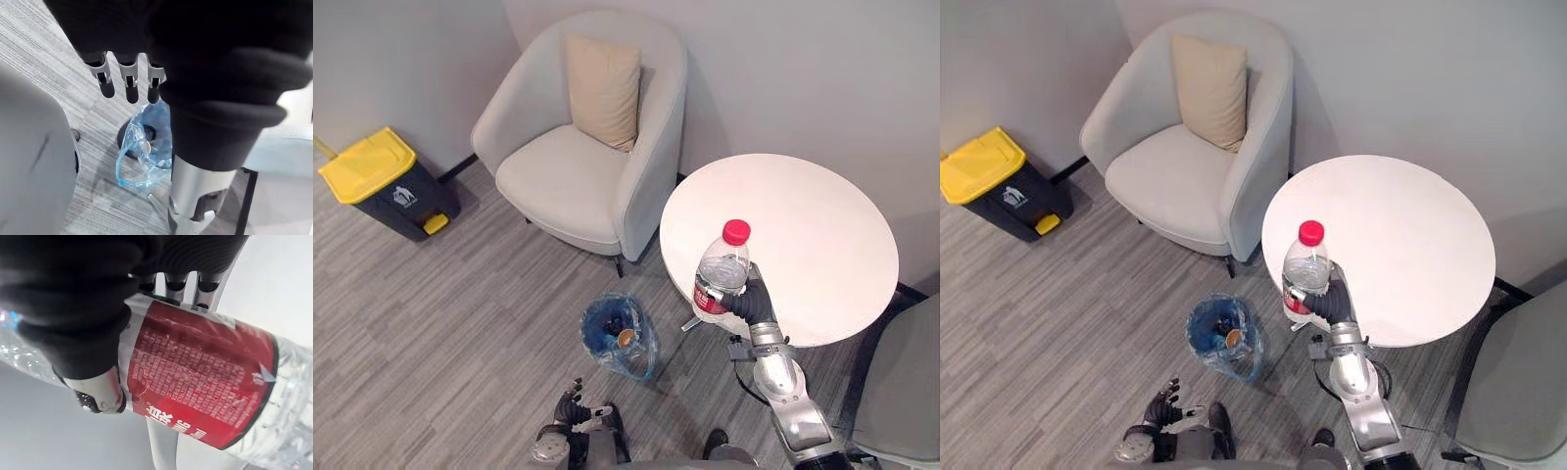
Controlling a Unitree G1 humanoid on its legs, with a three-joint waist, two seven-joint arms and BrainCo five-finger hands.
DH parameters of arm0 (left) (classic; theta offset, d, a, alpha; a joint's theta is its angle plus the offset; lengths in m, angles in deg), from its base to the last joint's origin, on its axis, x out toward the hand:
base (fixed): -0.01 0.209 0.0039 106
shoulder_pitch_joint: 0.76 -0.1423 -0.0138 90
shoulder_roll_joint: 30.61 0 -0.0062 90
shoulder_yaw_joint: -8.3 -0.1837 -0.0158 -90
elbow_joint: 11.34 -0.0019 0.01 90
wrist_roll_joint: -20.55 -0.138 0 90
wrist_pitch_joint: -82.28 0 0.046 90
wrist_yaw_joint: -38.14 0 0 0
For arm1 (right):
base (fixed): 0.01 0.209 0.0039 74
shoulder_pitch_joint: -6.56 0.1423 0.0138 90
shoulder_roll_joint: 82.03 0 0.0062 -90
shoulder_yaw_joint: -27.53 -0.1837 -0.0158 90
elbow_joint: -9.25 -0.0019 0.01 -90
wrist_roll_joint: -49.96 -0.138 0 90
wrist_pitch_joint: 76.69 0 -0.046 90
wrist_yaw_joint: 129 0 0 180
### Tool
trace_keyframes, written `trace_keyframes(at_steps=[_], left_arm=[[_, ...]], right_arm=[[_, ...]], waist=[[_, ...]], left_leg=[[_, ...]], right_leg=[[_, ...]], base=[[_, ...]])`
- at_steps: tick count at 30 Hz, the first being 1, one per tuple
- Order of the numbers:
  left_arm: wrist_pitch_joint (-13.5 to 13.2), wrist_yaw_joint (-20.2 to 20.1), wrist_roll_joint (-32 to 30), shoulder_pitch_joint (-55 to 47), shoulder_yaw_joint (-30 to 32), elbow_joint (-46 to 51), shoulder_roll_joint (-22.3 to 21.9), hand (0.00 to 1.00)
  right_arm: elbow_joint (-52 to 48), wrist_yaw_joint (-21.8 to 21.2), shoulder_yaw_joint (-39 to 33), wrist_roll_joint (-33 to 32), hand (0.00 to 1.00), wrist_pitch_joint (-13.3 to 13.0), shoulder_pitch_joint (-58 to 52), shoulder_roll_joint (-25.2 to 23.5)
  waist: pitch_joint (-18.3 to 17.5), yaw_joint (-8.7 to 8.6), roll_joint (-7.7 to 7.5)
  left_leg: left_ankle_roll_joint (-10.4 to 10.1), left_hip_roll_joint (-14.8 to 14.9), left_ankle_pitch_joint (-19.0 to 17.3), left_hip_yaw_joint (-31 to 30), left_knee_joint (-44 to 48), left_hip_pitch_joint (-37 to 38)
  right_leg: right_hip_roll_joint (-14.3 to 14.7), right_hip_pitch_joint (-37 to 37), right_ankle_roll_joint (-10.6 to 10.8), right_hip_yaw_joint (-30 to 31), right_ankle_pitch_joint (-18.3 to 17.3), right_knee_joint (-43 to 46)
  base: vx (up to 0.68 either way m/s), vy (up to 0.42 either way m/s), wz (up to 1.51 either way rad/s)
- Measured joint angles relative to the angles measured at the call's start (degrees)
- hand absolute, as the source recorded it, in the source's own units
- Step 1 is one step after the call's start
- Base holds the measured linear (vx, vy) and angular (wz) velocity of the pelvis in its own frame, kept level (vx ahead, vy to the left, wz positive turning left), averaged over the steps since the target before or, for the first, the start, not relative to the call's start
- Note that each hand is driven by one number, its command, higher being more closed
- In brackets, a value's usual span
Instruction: Gather rubbish on tea table into small bin, then transfer packed bag to large trash can.
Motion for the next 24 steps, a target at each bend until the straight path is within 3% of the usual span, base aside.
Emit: trace_keyframes(at_steps=[2,4,6,7,8,9,10,11,12,13,14,16,24], left_arm=[[-0.02,-0.01,0.02,-0.36,0.42,1.60,0.84,0.00],[-0.02,0.05,0.15,-0.40,0.43,2.44,1.65,0.00],[0.06,0.07,0.16,-0.54,0.44,2.48,1.86,0.00],[0.12,0.04,0.13,-0.70,0.32,2.50,1.98,0.00],[0.16,0.06,0.13,-0.67,0.30,2.59,1.80,0.00],[0.19,0.21,0.14,-0.56,0.37,2.37,1.88,0.00],[0.19,0.21,0.14,-0.54,0.36,2.33,1.86,0.00],[0.14,0.19,0.15,-0.39,0.29,2.24,1.87,0.00],[0.09,0.09,0.14,-0.12,0.28,2.09,1.95,0.00],[-0.15,0.04,0.08,0.64,0.32,1.60,2.14,0.00],[-0.11,0.05,0.07,1.01,0.37,1.15,0.89,0.00],[-0.15,0.02,0.06,0.52,0.45,1.10,0.57,0.00],[-0.12,0.06,0.18,0.21,1.71,1.00,0.49,0.00]], right_arm=[[0.74,-0.05,1.49,0.04,1.00,0.01,0.39,-0.58],[1.61,-0.12,2.73,0.10,1.00,0.02,0.45,-0.87],[2.81,-0.38,3.41,0.15,1.00,0.31,0.19,-0.75],[2.88,-0.69,3.28,0.15,1.00,0.51,-0.58,-0.50],[2.88,-1.33,3.38,0.17,1.00,0.53,-1.02,-0.78],[2.87,-1.56,3.50,0.19,1.00,0.51,-0.99,-0.75],[2.86,-1.55,3.48,0.19,1.00,0.50,-0.99,-0.74],[2.81,-1.53,3.31,0.17,1.00,0.43,-0.99,-0.62],[2.64,-1.50,3.15,0.14,1.00,0.40,-1.05,-0.57],[2.20,-1.45,2.97,0.08,1.00,0.32,-0.91,-0.48],[2.40,-1.50,2.64,0.10,1.00,0.32,-0.52,0.80],[2.31,-1.51,2.41,0.10,1.00,0.30,0.29,1.03],[2.37,-1.71,0.74,-0.14,1.00,0.30,-0.51,0.99]], waist=[[0.74,0.24,-1.25],[1.30,0.76,-2.48],[1.34,-0.22,-2.61],[1.50,-1.25,-2.39],[1.78,-2.06,-2.15],[1.83,-2.09,-2.51],[1.83,-2.08,-2.52],[1.79,-2.32,-2.59],[1.61,-2.52,-3.21],[1.80,-2.87,-4.56],[2.27,-2.34,-2.43],[2.19,-1.75,-1.30],[2.19,-1.07,-1.23]], left_leg=[[0.22,-0.33,-4.80,0.25,5.34,-1.08],[0.08,-0.94,-8.42,-0.21,9.36,-2.25],[1.02,-1.82,-9.57,-2.42,10.48,-2.45],[1.50,-1.92,-9.60,-5.11,10.17,-2.02],[1.67,-2.06,-9.71,-6.99,9.81,-1.85],[1.37,-2.27,-9.51,-9.56,9.23,-1.18],[1.22,-2.30,-9.42,-9.94,9.09,-1.00],[0.84,-2.81,-9.15,-11.81,9.03,-0.40],[0.64,-4.12,-9.25,-13.46,9.90,-0.39],[0.07,-6.01,-9.72,-15.39,11.56,-0.59],[-0.39,-5.17,-10.39,-16.77,12.05,-0.70],[-0.45,-4.06,-10.42,-16.73,11.12,-0.66],[-2.10,-2.45,-9.56,-16.64,5.73,2.88]], right_leg=[[-3.16,-2.52,1.25,1.27,-4.62,8.15],[-5.67,-4.79,0.83,3.26,-7.15,15.25],[-6.16,-9.64,-3.37,9.61,-5.00,25.38],[-4.56,-12.49,-6.59,14.13,-5.50,30.37],[-1.75,-13.40,-4.82,16.96,-8.18,30.25],[2.70,-14.94,-4.52,20.19,-10.33,28.08],[3.34,-15.21,-4.59,20.51,-10.47,27.69],[6.00,-16.55,-4.64,21.65,-10.49,25.05],[6.69,-17.27,-4.84,22.58,-9.09,21.18],[6.06,-17.21,-4.75,22.33,-4.93,18.56],[6.57,-16.33,-5.17,21.30,-4.60,18.72],[7.50,-15.55,-5.28,21.09,-4.53,16.72],[9.54,-8.69,-4.97,20.14,0.18,4.56]], base=[[0.04,0.125,-0.04],[0.03,0.106,0.01],[0.15,0.139,0.44],[0.19,0.072,0.89],[0.24,-0.033,1.19],[0.16,-0.049,0.85],[0.22,-0.066,0.98],[0.19,-0.073,0.94],[0.29,-0.124,1.35],[0.29,-0.098,1.09],[0.24,-0.073,0.66],[0.18,-0.067,0.05],[0.06,-0.004,-0.02]])
